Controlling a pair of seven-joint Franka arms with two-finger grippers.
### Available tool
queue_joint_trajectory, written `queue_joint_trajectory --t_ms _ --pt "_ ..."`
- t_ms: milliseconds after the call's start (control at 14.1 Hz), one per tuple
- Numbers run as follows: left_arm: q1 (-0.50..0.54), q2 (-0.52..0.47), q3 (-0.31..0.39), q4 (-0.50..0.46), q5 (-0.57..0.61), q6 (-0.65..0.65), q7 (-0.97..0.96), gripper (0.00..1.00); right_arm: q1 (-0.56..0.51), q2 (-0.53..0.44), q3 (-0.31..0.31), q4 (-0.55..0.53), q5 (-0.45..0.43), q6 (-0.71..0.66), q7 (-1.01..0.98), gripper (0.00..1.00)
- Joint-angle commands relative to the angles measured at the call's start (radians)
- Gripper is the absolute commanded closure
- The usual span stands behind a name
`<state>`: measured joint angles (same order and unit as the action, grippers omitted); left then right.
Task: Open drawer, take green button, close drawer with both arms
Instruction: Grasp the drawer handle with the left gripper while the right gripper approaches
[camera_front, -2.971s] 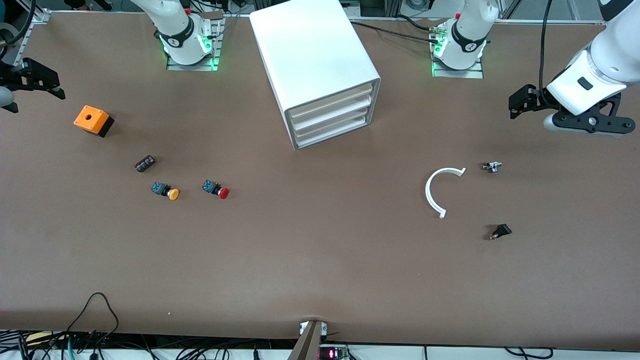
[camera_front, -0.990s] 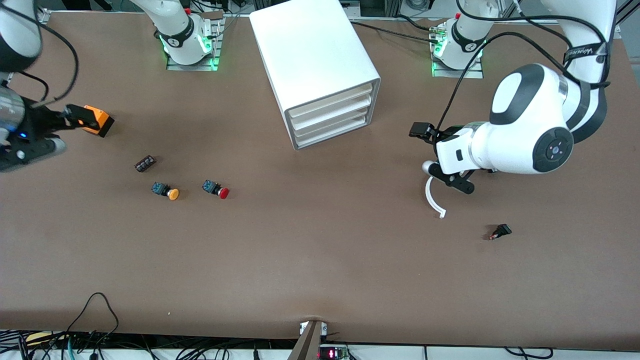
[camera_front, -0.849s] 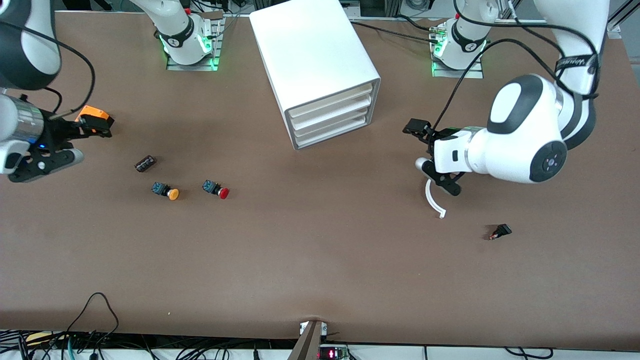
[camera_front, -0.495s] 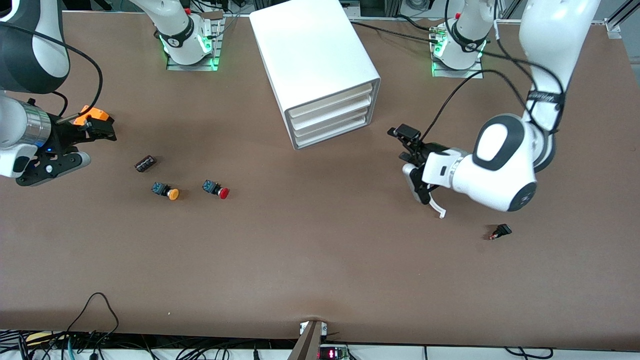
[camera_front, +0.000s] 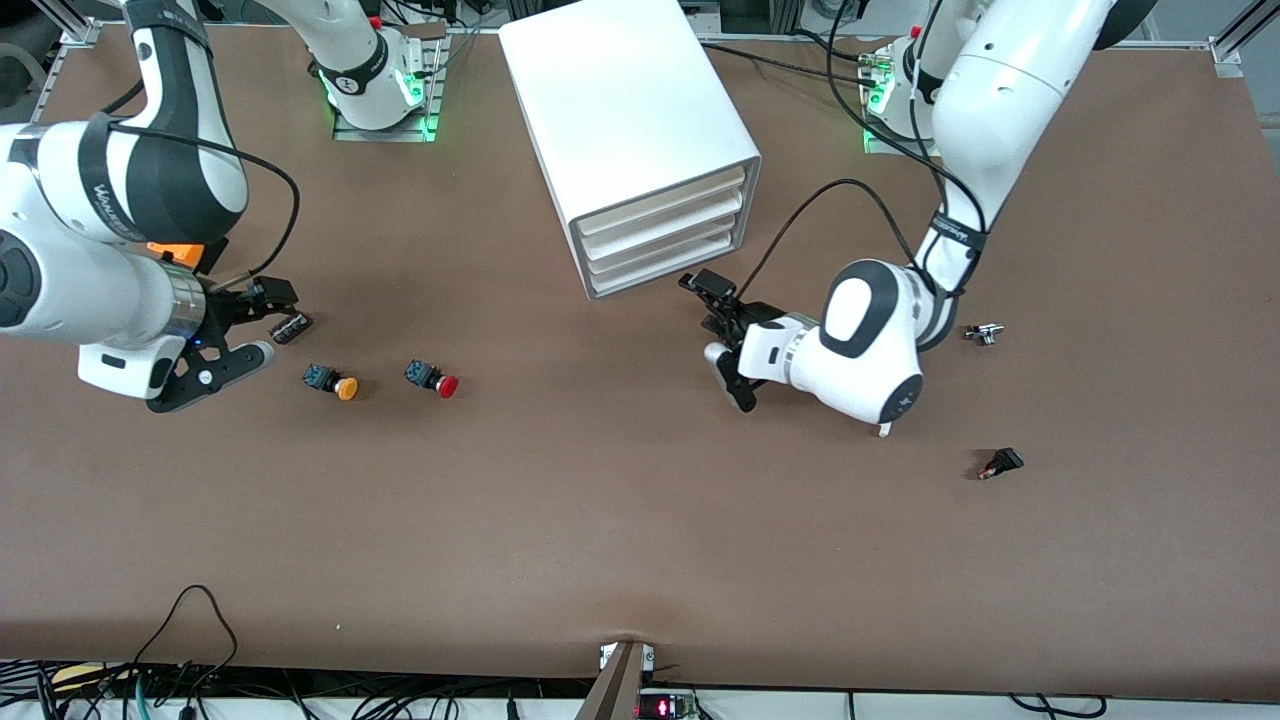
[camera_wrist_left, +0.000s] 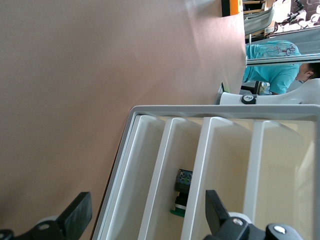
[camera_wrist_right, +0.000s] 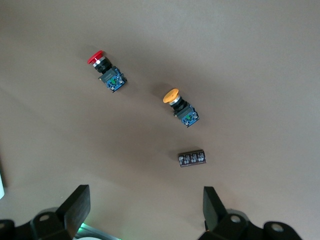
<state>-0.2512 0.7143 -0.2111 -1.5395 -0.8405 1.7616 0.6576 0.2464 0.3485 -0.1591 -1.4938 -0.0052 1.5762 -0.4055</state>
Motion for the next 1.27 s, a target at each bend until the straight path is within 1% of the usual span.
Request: queue_joint_trajectory --t_ms 0,71,212,495,566,707,778,920,990,1132,1203 --pt "0.003 -0.009 0.004 -0.051 -0.063 0.018 0.101 0.0 -0.001 -0.011 0.019 0.032 0.043 0.019 -0.027 0.0" --pt "0.012 -0.007 0.004 -0.091 -0.119 0.031 0.17 0.0 -0.001 -0.005 0.038 0.044 0.04 0.022 -0.027 0.0" --pt "0.01 -0.006 0.006 -0.148 -0.213 0.038 0.27 0.0 0.001 0.001 0.044 0.047 0.04 0.06 -0.027 0.0" --pt "0.006 -0.007 0.004 -0.2 -0.226 0.036 0.309 0.01 -0.007 0.018 0.043 0.047 0.042 0.065 -0.029 0.0" --pt "0.009 -0.009 0.004 -0.214 -0.227 0.036 0.332 0.01 -0.009 0.036 0.043 0.047 0.047 0.07 -0.027 0.0" --pt "0.02 -0.01 0.004 -0.249 -0.227 0.033 0.373 0.08 -0.018 0.053 0.043 0.049 0.05 0.088 -0.059 0.0" --pt "0.021 -0.01 0.004 -0.27 -0.227 0.033 0.379 0.13 -0.01 0.053 0.043 0.047 0.05 0.088 -0.056 0.0" --pt "0.026 -0.013 0.004 -0.301 -0.229 0.033 0.399 0.39 -0.01 0.053 0.044 0.047 0.051 0.09 -0.067 0.0" --pt "0.033 -0.013 0.004 -0.304 -0.229 0.033 0.424 0.45 -0.006 0.053 0.052 0.047 0.06 0.09 -0.081 0.0" --pt "0.035 -0.01 0.004 -0.31 -0.235 0.029 0.453 0.56 -0.003 0.046 0.107 0.052 0.073 0.119 -0.116 0.0" --pt "0.032 -0.01 0.004 -0.329 -0.245 0.03 0.458 0.56 -0.003 0.046 0.118 0.058 0.076 0.134 -0.125 0.0"
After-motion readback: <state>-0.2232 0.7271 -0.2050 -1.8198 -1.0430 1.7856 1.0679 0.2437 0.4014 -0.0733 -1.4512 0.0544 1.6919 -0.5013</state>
